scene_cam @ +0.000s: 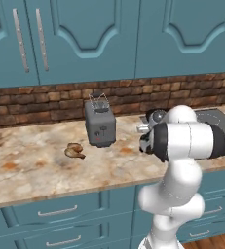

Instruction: Place both pans onto different burners. Then place the potato and the chicken drumstick on different pans.

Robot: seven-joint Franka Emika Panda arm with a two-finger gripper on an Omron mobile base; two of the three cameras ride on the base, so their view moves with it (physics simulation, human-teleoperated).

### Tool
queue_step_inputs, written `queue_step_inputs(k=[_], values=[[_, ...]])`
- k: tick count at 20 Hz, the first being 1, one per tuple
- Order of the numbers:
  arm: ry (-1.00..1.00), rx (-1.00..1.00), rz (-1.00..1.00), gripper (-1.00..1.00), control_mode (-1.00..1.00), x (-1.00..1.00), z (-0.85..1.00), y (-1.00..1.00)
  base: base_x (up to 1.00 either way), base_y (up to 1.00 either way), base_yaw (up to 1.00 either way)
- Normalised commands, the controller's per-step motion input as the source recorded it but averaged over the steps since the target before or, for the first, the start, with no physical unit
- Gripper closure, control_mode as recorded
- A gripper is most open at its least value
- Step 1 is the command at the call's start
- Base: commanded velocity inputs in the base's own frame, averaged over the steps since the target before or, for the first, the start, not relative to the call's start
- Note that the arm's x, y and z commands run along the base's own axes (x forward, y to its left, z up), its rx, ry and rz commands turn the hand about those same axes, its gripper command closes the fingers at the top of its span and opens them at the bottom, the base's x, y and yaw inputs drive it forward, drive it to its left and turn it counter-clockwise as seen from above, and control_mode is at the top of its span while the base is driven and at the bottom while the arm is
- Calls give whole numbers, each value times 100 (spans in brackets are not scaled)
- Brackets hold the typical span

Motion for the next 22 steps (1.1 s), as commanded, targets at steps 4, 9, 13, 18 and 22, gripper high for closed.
queue_step_inputs(k=[4,9,13,18,22], values=[[0,0,0,100,-100,36,12,-27,0,0,0],[0,0,0,100,-100,39,5,-19,0,0,0],[0,0,0,100,-100,42,5,-20,0,0,0],[0,0,0,100,-100,44,0,-26,0,0,0],[0,0,-3,100,-100,32,0,-38,0,0,0]])
